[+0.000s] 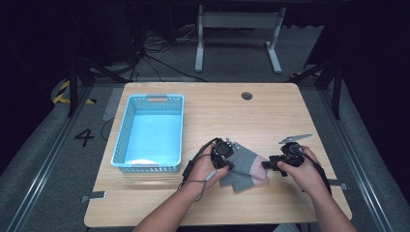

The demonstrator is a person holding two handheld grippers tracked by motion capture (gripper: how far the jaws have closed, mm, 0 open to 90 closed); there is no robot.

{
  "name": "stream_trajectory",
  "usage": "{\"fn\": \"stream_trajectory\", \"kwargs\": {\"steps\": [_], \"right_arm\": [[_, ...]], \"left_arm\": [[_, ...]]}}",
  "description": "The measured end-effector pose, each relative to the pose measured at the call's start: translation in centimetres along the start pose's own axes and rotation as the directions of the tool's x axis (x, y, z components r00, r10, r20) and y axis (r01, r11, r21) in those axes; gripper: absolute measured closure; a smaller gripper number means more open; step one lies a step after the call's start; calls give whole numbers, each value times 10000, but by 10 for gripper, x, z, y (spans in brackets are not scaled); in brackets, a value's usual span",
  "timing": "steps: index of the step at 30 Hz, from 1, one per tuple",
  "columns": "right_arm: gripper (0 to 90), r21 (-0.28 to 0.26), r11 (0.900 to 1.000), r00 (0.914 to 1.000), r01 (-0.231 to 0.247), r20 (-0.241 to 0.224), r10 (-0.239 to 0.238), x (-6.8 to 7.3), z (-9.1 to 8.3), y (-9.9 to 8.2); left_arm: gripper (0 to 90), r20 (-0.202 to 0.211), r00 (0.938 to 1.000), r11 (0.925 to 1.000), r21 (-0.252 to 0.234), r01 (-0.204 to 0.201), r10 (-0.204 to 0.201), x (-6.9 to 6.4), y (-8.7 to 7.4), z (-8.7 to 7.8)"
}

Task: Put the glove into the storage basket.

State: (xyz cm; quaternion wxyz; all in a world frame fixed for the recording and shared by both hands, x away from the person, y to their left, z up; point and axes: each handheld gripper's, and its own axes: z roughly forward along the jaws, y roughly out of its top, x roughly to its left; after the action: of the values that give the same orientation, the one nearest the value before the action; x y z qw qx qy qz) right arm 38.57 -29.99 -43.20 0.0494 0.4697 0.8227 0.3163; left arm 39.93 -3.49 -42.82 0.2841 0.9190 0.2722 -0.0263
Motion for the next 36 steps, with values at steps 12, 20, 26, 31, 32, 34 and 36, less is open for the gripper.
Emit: {"fn": "stream_trajectory", "kwargs": {"steps": [12,20,26,31,32,34,36], "right_arm": [[791,401,9990,9995,207,-248,-198,2,2,1],[811,333,9979,9984,561,39,-562,8,-3,3],[810,38,9964,9961,849,227,-850,14,-16,7],[808,-173,9934,9933,1136,210,-1132,20,-25,12],[808,-201,9926,9926,1199,212,-1195,21,-26,14],[807,-233,9896,9898,1419,174,-1415,25,-27,20],[807,-230,9879,9881,1531,164,-1528,27,-27,22]], "left_arm": [[899,96,10000,10000,-63,-25,25,-3,0,0],[899,39,9999,9996,-254,-110,111,-4,-1,-6],[899,-5,9995,9979,-566,-324,324,-13,-1,-21],[900,-15,9990,9968,-671,-444,443,-22,-6,-31],[900,-18,9990,9967,-690,-438,438,-23,-7,-32],[900,-18,9991,9964,-734,-421,421,-27,-11,-37],[900,27,9990,9965,-707,-446,449,-30,-14,-39]]}}
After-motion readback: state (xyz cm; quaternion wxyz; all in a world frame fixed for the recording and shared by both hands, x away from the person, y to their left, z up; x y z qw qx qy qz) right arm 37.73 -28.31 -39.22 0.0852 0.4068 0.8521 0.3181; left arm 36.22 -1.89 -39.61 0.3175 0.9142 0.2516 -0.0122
